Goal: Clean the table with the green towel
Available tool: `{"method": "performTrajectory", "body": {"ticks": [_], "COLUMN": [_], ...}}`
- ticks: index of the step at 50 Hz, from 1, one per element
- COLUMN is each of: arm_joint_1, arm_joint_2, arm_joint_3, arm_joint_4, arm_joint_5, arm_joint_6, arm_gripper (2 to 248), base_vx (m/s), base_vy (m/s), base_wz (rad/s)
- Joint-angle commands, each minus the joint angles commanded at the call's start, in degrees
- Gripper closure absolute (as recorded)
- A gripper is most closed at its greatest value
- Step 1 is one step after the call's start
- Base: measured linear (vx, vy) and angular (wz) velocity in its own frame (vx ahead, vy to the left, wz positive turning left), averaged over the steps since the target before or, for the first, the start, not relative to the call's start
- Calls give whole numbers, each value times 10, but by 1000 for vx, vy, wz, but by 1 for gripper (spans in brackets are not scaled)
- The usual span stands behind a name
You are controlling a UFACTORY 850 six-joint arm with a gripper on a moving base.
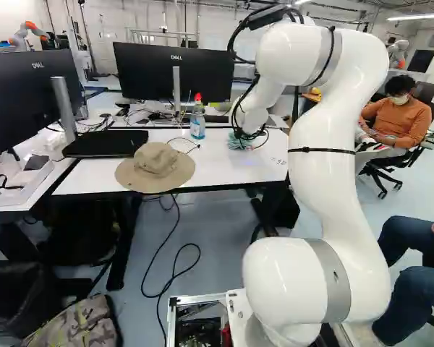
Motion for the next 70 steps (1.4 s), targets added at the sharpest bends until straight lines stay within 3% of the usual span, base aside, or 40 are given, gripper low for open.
{"method": "performTrajectory", "body": {"ticks": [17, 29, 70], "arm_joint_1": [-22, -25, 31], "arm_joint_2": [-19, 1, 29], "arm_joint_3": [-26, 1, 39], "arm_joint_4": [0, 0, 0], "arm_joint_5": [0, 0, 0], "arm_joint_6": [0, 0, 0], "arm_gripper": [193, 193, 193], "base_vx": [0, 0, 0], "base_vy": [0, 0, 0], "base_wz": [0, 0, 0]}}
